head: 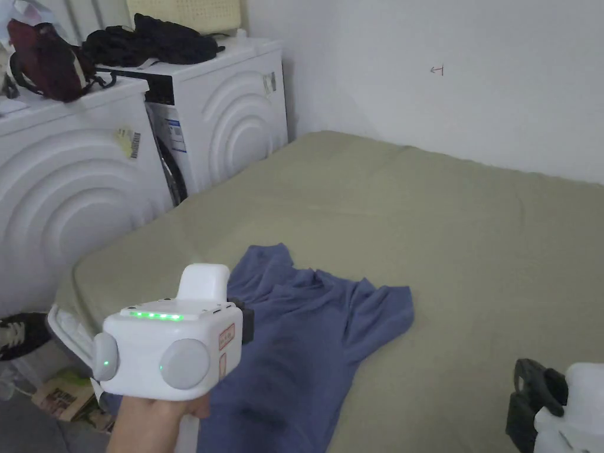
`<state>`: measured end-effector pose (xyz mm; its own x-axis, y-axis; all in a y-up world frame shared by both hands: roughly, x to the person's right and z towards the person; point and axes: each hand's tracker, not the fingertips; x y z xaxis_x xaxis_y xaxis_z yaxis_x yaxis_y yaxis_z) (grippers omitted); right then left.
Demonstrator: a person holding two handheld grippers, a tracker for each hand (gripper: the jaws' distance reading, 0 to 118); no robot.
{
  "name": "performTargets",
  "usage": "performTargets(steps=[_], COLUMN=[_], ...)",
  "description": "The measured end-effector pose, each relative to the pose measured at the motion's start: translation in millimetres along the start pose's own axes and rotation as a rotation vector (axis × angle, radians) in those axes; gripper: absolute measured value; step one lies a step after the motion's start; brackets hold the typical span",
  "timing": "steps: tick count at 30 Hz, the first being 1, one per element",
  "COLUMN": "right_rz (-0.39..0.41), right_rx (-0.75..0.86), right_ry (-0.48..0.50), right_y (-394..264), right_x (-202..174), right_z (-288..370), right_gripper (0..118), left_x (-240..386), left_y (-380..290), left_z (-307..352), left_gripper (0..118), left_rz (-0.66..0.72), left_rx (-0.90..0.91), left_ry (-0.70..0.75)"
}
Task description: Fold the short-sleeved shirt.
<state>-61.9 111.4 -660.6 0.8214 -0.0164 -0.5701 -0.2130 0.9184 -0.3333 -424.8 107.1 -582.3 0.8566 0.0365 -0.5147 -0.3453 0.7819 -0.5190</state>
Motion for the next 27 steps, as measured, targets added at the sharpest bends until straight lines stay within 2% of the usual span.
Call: performTargets(steps=[5,8,9,11,12,13,14,16,17,22,24,25,26,27], right_rz=[0.001,-0.031,-0.033,-0.033,-0.03,-0.031,-0.035,-0.058,-0.065,-0.038,-0.043,-0.052,-0.06,-0.072], right_rx=[-0.077,-0.121,-0.137,-0.149,-0.159,-0.169,-0.178,-0.197,-0.207,-0.231,-0.244,-0.247,-0.249,-0.25], right_ry=[-0.018,-0.012,-0.011,-0.008,-0.012,-0.01,-0.002,0.008,0.012,0.011,0.012,0.009,0.003,0.002], right_y=[-20,-32,-35,-40,-42,-44,-47,-50,-52,-59,-60,-61,-59,-60], right_x=[3,4,3,0,-1,-2,-3,-5,-6,-10,-7,-5,-3,-1], right_z=[-19,-33,-37,-42,-44,-47,-50,-54,-56,-53,-49,-47,-42,-39], right_gripper=[0,0,0,0,0,0,0,0,0,0,0,0,0,0], left_x=[-14,-21,-22,-27,-27,-34,-35,-34,-21,-31,-36,-23,-20,-19], left_y=[-8,-14,-15,-13,-13,-17,3,8,-25,-38,-28,-20,-16,-16], left_z=[-103,-138,-144,-158,-165,-177,-151,-137,-180,-218,-215,-184,-173,-168], left_gripper=[0,2,12,102,118,113,114,114,114,114,107,83,51,0], left_rz=[0.014,0.007,0.011,0.02,0.004,-0.024,-0.052,-0.093,-0.108,-0.095,-0.077,-0.069,-0.075,-0.077], left_rx=[-0.279,-0.359,-0.385,-0.425,-0.481,-0.533,-0.468,-0.486,-0.497,-0.535,-0.551,-0.533,-0.506,-0.484], left_ry=[0.006,0.009,-0.005,-0.035,-0.018,-0.002,-0.02,-0.003,0.027,-0.013,-0.056,-0.089,-0.079,-0.072])
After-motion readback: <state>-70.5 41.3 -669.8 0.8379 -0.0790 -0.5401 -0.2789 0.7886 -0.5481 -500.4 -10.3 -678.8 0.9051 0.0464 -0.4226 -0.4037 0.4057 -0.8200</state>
